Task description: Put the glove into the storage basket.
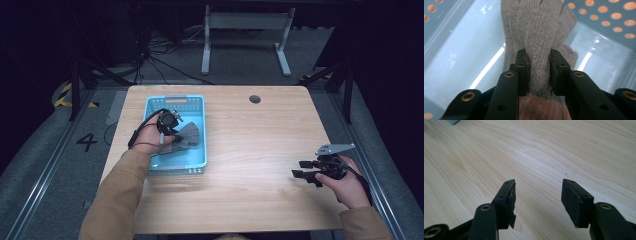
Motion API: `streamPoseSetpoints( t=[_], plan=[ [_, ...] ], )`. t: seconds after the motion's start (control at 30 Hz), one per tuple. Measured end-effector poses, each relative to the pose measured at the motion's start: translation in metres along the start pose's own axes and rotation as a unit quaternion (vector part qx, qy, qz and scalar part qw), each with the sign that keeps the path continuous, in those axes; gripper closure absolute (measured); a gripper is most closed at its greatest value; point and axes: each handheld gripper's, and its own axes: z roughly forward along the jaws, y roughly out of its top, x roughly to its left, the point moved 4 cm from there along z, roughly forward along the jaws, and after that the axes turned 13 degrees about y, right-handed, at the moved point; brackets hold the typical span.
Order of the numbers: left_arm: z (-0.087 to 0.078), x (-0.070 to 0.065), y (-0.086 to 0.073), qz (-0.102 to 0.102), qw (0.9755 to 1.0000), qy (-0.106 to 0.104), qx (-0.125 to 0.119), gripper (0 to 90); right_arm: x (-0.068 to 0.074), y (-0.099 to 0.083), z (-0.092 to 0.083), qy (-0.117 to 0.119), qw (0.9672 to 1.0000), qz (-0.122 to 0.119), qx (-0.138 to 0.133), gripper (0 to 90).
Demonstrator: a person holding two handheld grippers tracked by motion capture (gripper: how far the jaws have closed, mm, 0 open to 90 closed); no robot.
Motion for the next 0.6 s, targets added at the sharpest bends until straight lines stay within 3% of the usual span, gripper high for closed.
streamPoseSetpoints(
  t=[0.17,0.27,0.4,0.43,0.53,0.6],
  plan=[
    [0.001,0.001,0.001,-0.025,0.9997,0.006,-0.004,60.4,0.0,0.001,0.0,0.001,1.0,0.001,-0.004,45.8],
    [0.0,0.001,0.001,-0.031,0.9993,0.022,-0.008,42.8,0.0,0.001,0.0,0.002,1.0,-0.001,-0.002,45.6],
    [-0.008,0.001,0.002,-0.048,0.9983,0.026,-0.022,36.1,0.0,0.003,0.001,0.004,1.0,-0.003,-0.002,45.2],
    [-0.014,0.001,0.002,-0.061,0.9972,0.026,-0.035,35.7,0.0,0.004,0.002,0.005,1.0,-0.005,-0.003,45.2],
    [-0.021,0.0,0.002,-0.074,0.9961,0.023,-0.042,34.5,-0.001,0.008,0.003,0.005,0.9999,-0.009,-0.003,45.2],
    [-0.03,-0.002,0.002,-0.091,0.994,0.021,-0.057,34.2,-0.002,0.011,0.005,0.008,0.9999,-0.013,-0.003,45.2]
  ],
)
